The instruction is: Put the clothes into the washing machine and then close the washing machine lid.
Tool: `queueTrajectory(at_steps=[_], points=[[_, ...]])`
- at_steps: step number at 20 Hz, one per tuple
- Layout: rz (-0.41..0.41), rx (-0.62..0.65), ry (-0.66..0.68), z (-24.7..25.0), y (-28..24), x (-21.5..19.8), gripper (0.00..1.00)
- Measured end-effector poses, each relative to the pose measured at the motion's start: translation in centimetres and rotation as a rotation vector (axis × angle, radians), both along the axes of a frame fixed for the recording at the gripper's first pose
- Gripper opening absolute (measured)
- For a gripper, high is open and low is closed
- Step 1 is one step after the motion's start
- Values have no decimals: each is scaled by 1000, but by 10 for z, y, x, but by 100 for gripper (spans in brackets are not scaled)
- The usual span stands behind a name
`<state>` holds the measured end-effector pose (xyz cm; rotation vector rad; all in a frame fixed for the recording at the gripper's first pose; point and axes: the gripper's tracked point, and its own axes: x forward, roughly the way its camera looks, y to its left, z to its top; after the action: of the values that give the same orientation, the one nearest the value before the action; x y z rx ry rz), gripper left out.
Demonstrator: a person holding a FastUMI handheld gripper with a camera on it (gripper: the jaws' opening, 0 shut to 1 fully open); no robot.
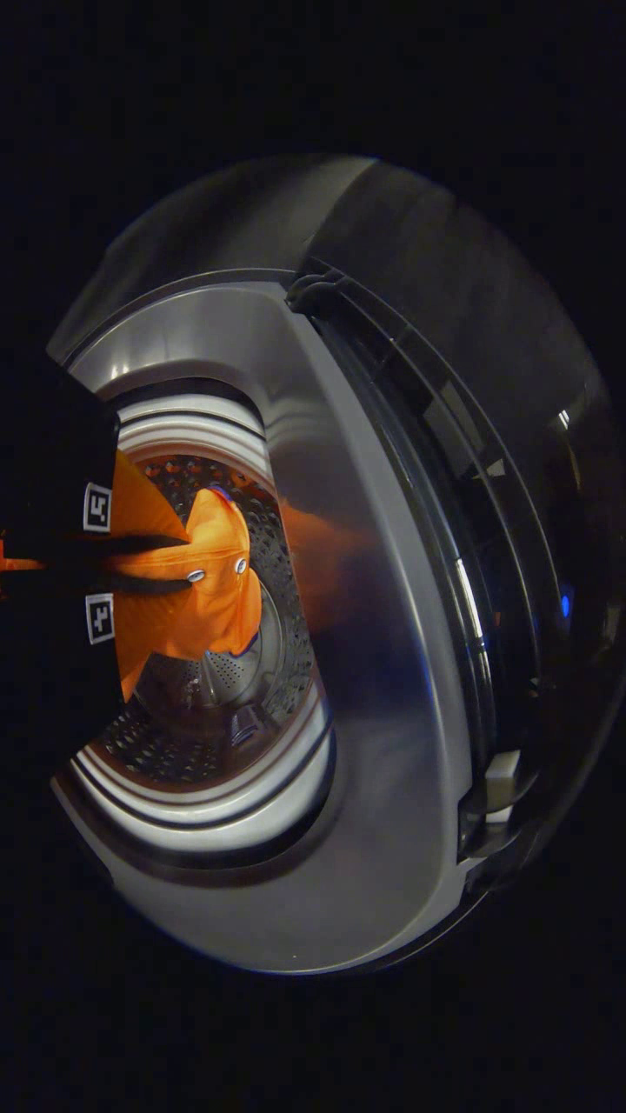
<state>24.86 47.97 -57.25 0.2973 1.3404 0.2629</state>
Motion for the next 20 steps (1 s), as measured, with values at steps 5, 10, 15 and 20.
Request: queueTrajectory(at_steps=[5, 10, 15, 20], points=[[24, -43, 17, -11, 5, -12, 14], [108, -37, -21, 4, 5, -19, 55], [129, -21, -12, 13, 8, -35, 99], [173, -4, -111, 51, 2, -39, 99]])
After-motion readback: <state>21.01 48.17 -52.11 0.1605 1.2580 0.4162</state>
